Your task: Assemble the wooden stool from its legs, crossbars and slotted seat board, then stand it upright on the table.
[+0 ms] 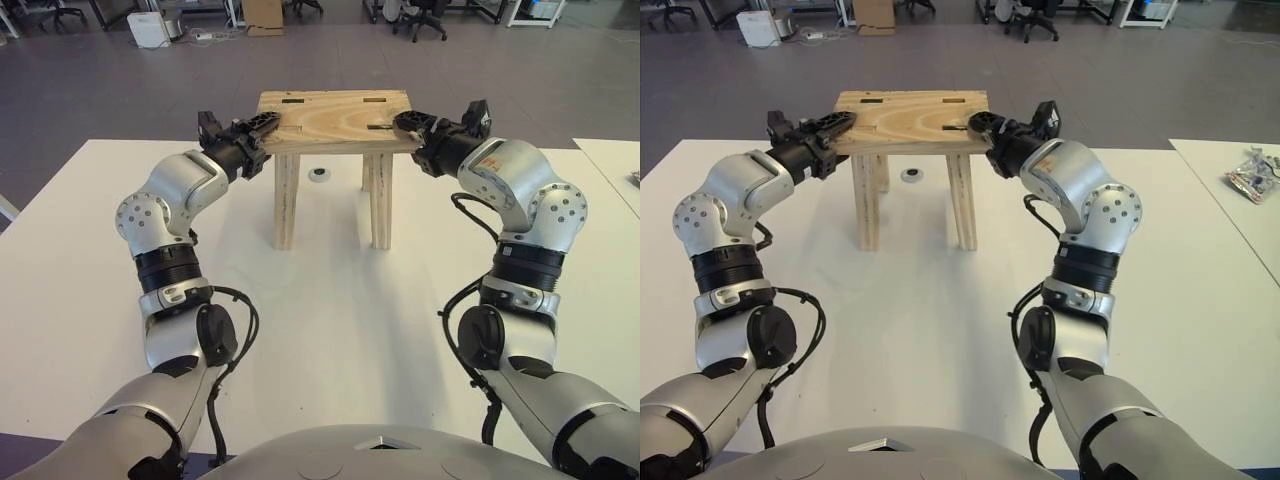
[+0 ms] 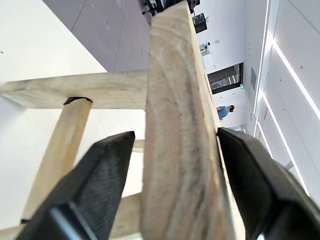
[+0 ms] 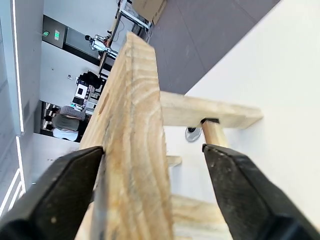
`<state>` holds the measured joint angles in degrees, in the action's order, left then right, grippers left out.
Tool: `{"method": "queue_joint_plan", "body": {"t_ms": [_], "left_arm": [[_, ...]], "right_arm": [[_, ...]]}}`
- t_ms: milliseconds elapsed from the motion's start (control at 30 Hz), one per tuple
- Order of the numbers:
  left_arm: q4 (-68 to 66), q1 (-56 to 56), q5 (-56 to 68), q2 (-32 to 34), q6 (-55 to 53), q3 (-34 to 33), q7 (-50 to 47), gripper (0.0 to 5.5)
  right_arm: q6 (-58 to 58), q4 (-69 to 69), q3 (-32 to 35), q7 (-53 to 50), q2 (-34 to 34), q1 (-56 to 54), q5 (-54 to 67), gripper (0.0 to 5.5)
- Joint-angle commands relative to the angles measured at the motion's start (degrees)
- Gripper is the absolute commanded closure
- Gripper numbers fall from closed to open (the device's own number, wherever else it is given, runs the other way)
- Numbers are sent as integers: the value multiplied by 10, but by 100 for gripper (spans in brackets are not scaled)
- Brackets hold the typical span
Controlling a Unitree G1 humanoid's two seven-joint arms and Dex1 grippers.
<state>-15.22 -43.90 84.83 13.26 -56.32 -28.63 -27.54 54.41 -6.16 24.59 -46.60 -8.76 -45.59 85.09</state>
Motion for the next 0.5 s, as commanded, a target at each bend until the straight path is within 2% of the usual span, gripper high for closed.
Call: {"method": "queue_joint_plan", "body": {"t_ms": [33, 67, 167, 233, 333, 367, 433, 500], "left_arm": [[-21, 1, -112, 112, 6, 39, 142, 189], [-19, -7, -128, 125, 13, 43, 178, 166], [49, -15, -187, 156, 55, 74, 298, 166], [107, 15, -221, 170, 87, 81, 351, 166], [157, 112, -306, 173, 183, 61, 389, 166], [157, 168, -347, 170, 222, 54, 392, 166], [149, 269, -419, 150, 288, 54, 389, 166], [149, 323, -468, 119, 330, 57, 360, 166]], "right_arm": [[-3, -21, 1, 82, -70, -26, -43, 121], [1, -20, 1, 107, -81, -34, -43, 121], [15, -8, 1, 196, -113, -67, -26, 121], [10, 10, -15, 265, -152, -53, -74, 121], [-73, 50, -125, 401, -248, 63, -282, 121], [-114, 48, -153, 425, -260, 118, -347, 121], [-182, 37, -178, 436, -250, 208, -438, 121], [-222, 38, -180, 434, -220, 261, -486, 121]]}}
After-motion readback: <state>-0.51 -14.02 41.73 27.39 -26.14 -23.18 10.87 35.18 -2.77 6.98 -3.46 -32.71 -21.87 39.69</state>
